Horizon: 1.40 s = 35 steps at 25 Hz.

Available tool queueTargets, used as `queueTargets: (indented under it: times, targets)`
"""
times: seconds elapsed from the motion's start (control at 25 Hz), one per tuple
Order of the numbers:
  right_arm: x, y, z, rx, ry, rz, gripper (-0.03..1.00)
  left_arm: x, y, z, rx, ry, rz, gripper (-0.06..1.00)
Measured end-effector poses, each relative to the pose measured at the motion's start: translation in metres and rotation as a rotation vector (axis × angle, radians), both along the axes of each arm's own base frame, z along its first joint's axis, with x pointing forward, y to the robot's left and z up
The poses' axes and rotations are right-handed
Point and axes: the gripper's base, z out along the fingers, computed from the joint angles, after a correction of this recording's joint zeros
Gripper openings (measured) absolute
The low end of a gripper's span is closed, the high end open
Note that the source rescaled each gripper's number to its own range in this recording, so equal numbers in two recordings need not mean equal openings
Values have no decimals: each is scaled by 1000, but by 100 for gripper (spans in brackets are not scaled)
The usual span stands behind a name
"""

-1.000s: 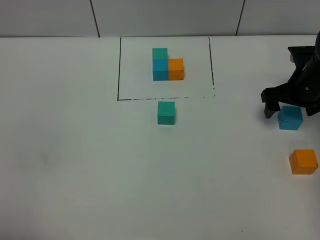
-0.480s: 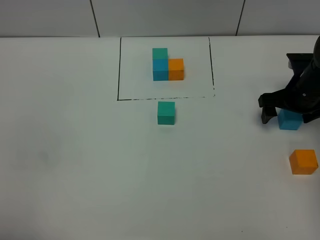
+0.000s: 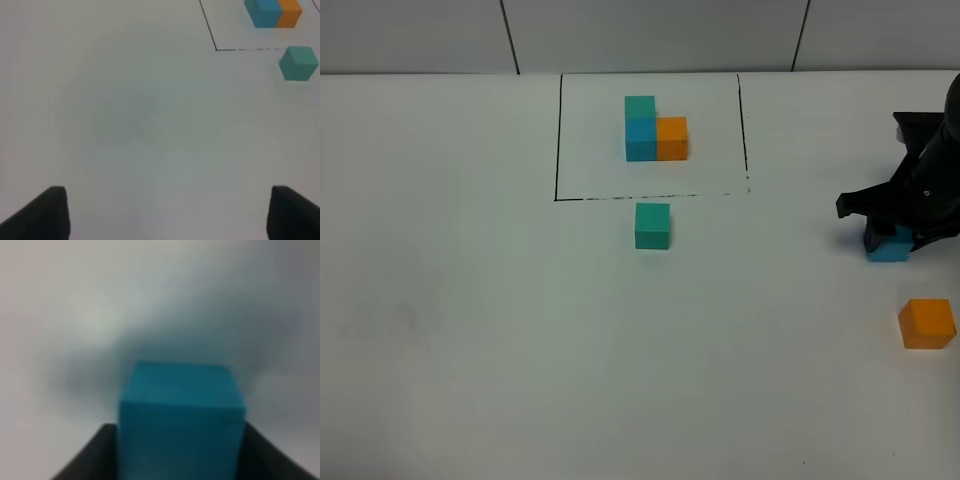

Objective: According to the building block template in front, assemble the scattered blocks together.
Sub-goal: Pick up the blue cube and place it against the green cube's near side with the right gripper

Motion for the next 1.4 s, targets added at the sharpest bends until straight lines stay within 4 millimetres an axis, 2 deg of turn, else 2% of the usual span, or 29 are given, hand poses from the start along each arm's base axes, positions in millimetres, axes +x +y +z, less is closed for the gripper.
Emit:
queueTargets:
  times: [0.28,0.4,0.52,0.68,0.76,0.92,1.16,1.4]
  targets:
    - [-2,-4,6,-35,10,-24,1,0,0,0,0,0,0,81]
    - [-3,-2,27,-43,-13,-58,1,0,0,0,0,0,0,81]
    - [-8,8,52,-46,-33,-90,1,0,0,0,0,0,0,81]
    - [-20,40,77,-38,-39,-93,1,0,0,0,0,0,0,81]
    - [-25,60,83,-44,-29,-87,1,0,0,0,0,0,0,81]
    - [-35,97,84,-77,-3,-86,1,0,0,0,0,0,0,81]
    - [-57,166,84,-62,-15,-61,1,0,1,0,11,0,7,81]
    - [-80,211,82,-58,-25,-25,1,0,4,0,41,1,28,81]
